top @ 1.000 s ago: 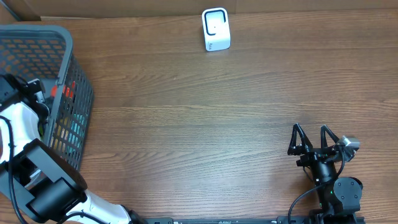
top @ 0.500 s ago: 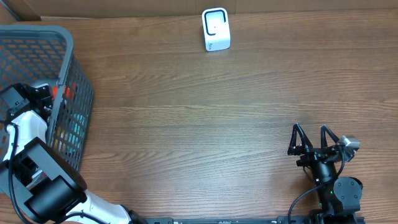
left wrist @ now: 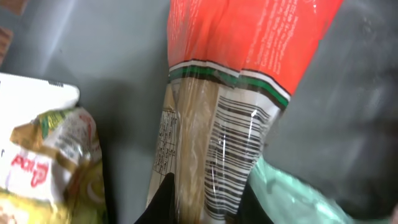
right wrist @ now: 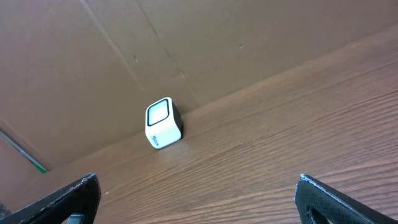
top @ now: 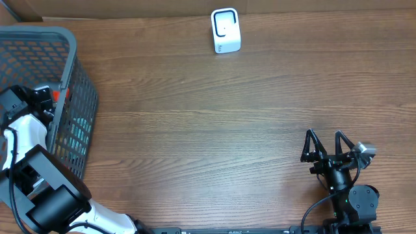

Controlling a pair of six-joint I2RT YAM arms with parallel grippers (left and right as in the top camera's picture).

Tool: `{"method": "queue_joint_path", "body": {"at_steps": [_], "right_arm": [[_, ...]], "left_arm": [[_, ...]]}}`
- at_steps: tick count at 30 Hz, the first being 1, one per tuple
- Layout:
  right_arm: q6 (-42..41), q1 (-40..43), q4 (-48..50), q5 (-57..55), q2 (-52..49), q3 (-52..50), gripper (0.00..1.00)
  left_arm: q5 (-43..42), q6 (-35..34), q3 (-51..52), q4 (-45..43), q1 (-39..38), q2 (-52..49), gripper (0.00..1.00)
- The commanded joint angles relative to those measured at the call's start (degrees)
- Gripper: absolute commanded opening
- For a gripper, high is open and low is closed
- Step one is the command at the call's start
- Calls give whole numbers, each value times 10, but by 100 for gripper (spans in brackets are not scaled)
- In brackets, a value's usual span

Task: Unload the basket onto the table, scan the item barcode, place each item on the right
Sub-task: 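Grasp the orange-capped spaghetti pack with the left gripper and lift, then carry the spaghetti pack right and set it on the table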

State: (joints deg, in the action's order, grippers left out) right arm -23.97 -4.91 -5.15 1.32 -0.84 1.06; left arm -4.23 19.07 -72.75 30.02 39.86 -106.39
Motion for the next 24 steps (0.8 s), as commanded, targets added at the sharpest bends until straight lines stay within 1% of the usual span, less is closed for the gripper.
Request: {"method": "queue_joint_path", "body": {"at_steps": [1, 6, 10, 17, 19, 24], "right_arm": [[0, -3, 5, 2, 6, -6, 100], [0, -3, 5, 2, 6, -6, 100], [0, -3, 5, 2, 6, -6, 100], [0, -3, 5, 2, 6, -6, 100], [0, -3, 5, 2, 6, -6, 100], [0, -3, 5, 2, 6, -6, 100]], "left_arm": [[-17, -21, -55, 49, -1, 34, 4], [-16, -45, -139, 106, -1, 74, 4], [-8, -53, -178, 131, -1, 103, 4], [3, -86, -192, 132, -1, 165, 4], [3, -116, -201, 130, -1, 193, 4], [2, -165, -223, 130, -2, 245, 4]]}}
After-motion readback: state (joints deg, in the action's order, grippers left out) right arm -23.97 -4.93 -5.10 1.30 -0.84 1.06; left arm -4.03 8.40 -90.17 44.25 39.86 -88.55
